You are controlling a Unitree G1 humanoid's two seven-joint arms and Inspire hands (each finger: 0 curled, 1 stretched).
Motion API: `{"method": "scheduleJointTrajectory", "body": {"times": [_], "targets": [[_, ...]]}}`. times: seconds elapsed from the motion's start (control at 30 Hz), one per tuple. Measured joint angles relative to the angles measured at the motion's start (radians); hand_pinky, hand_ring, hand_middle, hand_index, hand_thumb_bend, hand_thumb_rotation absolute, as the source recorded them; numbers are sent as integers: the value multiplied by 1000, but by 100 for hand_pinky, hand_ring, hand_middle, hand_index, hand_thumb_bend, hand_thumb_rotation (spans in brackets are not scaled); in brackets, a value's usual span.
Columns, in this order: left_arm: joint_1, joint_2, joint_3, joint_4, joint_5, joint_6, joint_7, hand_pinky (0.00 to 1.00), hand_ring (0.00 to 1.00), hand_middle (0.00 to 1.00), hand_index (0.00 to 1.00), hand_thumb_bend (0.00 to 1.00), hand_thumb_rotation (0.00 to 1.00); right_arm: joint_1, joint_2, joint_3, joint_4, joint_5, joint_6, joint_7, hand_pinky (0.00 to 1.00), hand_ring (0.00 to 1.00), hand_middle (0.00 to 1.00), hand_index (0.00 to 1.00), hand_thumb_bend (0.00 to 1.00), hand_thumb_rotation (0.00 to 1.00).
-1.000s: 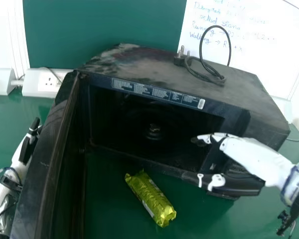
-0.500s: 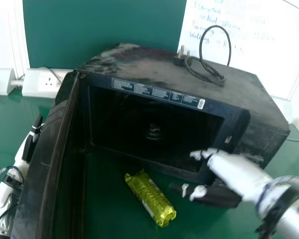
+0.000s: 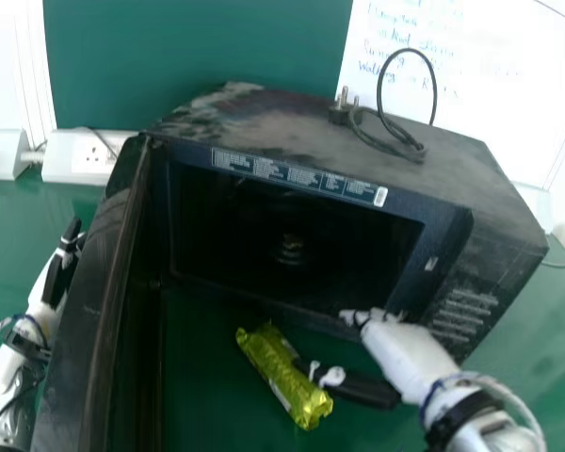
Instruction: Put biscuit inside oven
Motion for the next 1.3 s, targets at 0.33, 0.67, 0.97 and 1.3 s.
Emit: {"method": "scheduleJointTrajectory", "body": {"times": [0.33,0.67,0.97,1.3], "targets": [[0,-2,-2,0,0,-2,3,28,36,42,49,51,7,-37,179,102,72,-192,-24,88,83,100,100,100,94,62],[-1,-2,-8,6,3,-17,6,27,36,42,49,51,7,-36,312,109,74,-344,-138,209,83,100,100,100,94,68],[-1,-3,-10,3,2,-17,7,27,36,42,49,51,7,-28,419,91,151,-416,-236,287,82,98,100,100,94,65],[-1,-3,-11,-25,4,0,22,27,36,42,49,51,7,-29,496,49,262,-497,-284,334,84,100,100,99,92,57]]}}
